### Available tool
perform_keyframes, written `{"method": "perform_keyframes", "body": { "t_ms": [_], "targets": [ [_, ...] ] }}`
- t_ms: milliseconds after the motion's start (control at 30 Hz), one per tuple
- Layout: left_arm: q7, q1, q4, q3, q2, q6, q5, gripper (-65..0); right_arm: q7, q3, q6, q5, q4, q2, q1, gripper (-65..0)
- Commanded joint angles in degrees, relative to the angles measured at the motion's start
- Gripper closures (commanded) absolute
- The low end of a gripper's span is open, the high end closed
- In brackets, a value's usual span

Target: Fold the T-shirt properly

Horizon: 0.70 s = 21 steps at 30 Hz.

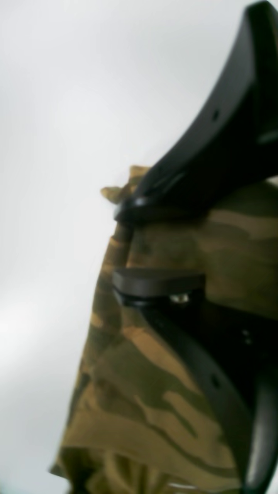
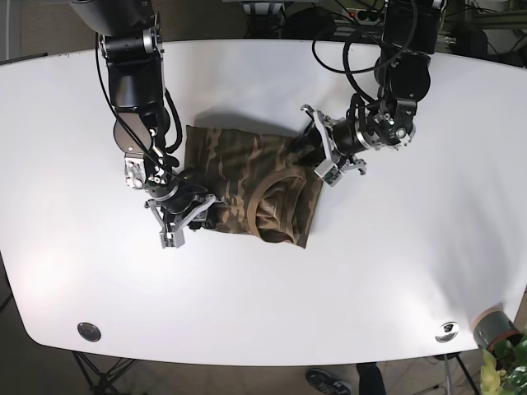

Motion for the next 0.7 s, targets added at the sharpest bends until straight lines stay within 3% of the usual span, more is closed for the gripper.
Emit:
{"method": "perform_keyframes", "body": {
  "t_ms": [0,200,500,667],
  "targets": [
    [1.99,-0.45,-2.76,-0.25,-2.06,0.81,2.22,-21.1,-0.94,0.08,-0.52,-0.34,0.68,0.70,0.26,-18.9],
    [1.99,-7.31,-11.29,-0.25,-2.50,0.81,2.22,-21.0,-1.03,0.17,2.30,-0.34,1.73,2.37,-1.59,-18.7],
    [1.64,-18.30,-23.86,0.10,-2.14,0.81,2.31,-21.0,-2.70,3.24,2.30,-0.34,12.89,3.16,-9.85,-18.7],
    [-2.23,-22.17,-26.94,2.92,-0.91,0.81,2.22,-21.0,-4.98,3.60,2.30,-0.34,20.63,3.16,-15.22,-18.7]
  ]
}}
